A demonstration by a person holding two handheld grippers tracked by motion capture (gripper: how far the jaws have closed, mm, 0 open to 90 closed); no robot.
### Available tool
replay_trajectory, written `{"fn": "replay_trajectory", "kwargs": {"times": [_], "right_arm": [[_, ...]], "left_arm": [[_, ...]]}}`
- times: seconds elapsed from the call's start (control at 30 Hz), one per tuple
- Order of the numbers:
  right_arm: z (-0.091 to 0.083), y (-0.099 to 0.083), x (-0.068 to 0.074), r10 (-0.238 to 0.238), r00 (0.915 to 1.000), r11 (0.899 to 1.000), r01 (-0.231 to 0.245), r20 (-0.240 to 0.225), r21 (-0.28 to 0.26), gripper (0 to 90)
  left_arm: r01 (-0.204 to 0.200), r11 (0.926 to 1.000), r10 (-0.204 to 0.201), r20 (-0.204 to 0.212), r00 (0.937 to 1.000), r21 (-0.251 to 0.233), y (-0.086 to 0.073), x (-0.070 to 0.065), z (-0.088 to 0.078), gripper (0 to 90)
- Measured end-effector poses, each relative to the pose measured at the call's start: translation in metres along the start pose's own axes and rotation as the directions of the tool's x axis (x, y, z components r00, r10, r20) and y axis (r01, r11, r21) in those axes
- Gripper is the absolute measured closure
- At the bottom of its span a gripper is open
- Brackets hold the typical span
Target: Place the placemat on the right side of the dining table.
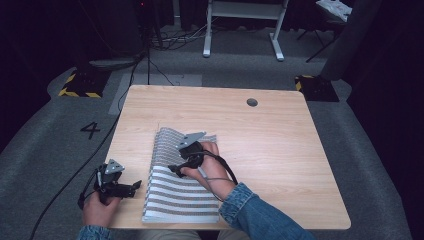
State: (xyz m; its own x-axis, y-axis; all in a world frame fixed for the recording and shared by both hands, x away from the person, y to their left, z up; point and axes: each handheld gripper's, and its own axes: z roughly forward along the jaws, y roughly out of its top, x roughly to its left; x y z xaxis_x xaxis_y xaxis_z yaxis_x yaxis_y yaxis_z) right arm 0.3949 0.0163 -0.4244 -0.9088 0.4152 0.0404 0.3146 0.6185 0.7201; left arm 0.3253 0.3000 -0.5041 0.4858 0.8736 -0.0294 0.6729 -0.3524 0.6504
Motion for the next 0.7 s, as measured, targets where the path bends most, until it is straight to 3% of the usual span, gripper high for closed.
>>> {"fn": "replay_trajectory", "kwargs": {"times": [0.13, 0.23, 0.27, 0.43, 0.57, 0.67, 0.7], "right_arm": [[0.023, 0.009, 0.006, -0.023, 0.9997, 1.000, 0.023, -0.006, 0.001, 29.0], [0.030, 0.013, 0.008, -0.029, 0.9995, 0.999, 0.030, -0.015, 0.013, 31.1], [0.037, 0.016, 0.009, -0.016, 0.9997, 0.999, 0.017, -0.019, 0.035, 31.8], [0.048, 0.022, 0.016, 0.012, 0.9993, 1.000, -0.011, -0.035, 0.023, 31.2], [0.055, 0.021, 0.031, -0.012, 0.9999, 0.999, 0.013, -0.008, 0.044, 24.0], [0.057, 0.021, 0.034, -0.020, 0.9998, 0.999, 0.020, 0.006, 0.050, 21.8], [0.062, 0.019, 0.035, -0.019, 0.9995, 0.999, 0.018, 0.024, 0.045, 16.4]], "left_arm": [[0.000, 1.0000, 0.000, 0.008, 1.0000, -0.006, -0.001, 0.000, 0.000, 0.3], [-0.002, 1.0000, 0.002, 0.001, 1.0000, -0.008, -0.002, -0.001, -0.001, 0.3], [0.001, 1.0000, -0.001, 0.002, 1.0000, -0.004, -0.003, -0.001, -0.002, 0.3], [0.000, 1.0000, 0.000, 0.001, 1.0000, -0.007, -0.004, -0.002, -0.003, 0.3], [0.000, 1.0000, 0.000, -0.001, 1.0000, -0.007, -0.004, -0.002, -0.002, 0.2], [0.001, 1.0000, -0.001, 0.001, 1.0000, -0.008, -0.003, -0.002, -0.002, 0.2], [0.003, 1.0000, -0.003, 0.000, 1.0000, -0.004, -0.003, -0.002, -0.002, 0.2]]}}
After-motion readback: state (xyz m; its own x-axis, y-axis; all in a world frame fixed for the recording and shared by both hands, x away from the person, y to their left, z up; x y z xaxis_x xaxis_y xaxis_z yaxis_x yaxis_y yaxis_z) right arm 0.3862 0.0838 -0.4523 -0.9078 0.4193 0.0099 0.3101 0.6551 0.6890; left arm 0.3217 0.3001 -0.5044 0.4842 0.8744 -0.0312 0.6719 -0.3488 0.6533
